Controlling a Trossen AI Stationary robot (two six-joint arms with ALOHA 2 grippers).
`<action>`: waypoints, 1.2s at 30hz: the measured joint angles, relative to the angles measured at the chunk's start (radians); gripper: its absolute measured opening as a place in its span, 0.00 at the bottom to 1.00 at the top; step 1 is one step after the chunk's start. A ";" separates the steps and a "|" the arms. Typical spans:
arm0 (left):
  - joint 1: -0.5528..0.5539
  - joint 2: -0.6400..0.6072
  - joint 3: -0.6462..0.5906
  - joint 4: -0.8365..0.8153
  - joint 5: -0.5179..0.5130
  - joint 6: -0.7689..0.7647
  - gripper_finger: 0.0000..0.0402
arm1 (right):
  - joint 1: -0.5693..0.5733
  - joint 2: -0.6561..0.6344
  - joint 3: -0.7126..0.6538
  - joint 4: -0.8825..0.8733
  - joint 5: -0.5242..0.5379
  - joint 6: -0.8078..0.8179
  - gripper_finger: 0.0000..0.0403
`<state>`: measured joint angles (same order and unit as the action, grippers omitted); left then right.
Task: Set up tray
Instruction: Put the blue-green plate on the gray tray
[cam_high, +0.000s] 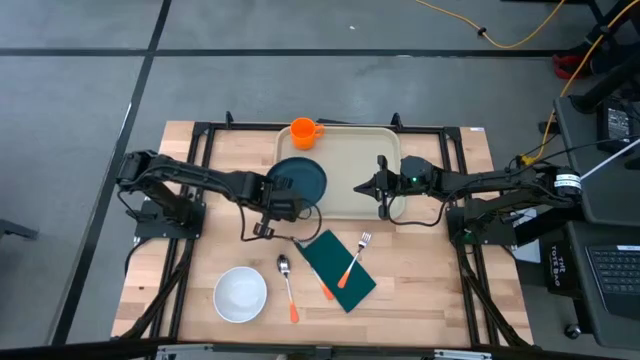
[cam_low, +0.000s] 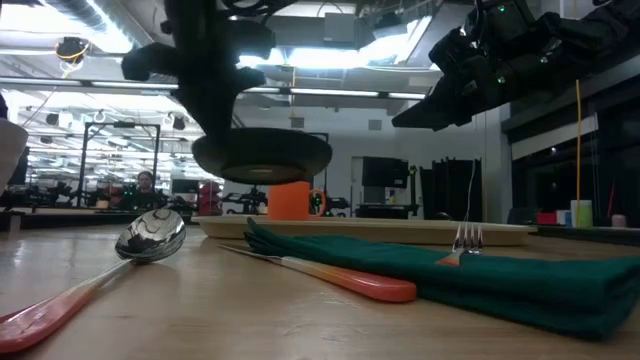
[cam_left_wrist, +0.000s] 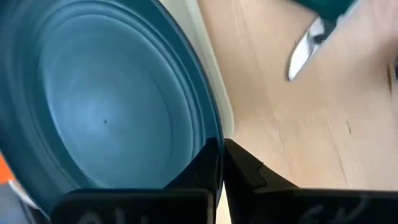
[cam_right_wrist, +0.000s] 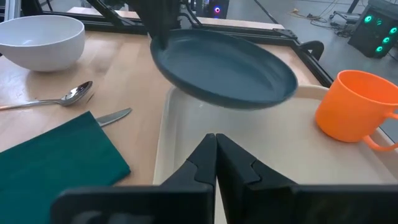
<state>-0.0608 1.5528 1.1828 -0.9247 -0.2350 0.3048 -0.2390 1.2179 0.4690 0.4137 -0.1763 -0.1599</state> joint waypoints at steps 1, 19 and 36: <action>0.009 0.000 0.000 0.015 0.011 0.015 0.01 | 0.000 0.000 0.000 0.000 0.000 0.000 0.03; 0.112 0.056 -0.002 0.139 0.083 0.088 0.01 | 0.000 0.000 0.000 0.013 0.000 -0.045 0.03; 0.139 0.190 -0.002 0.184 0.095 0.131 0.01 | 0.000 0.000 0.000 0.010 0.000 -0.054 0.03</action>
<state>0.0780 1.7428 1.1812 -0.7410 -0.1399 0.4358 -0.2386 1.2179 0.4690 0.4235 -0.1764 -0.2138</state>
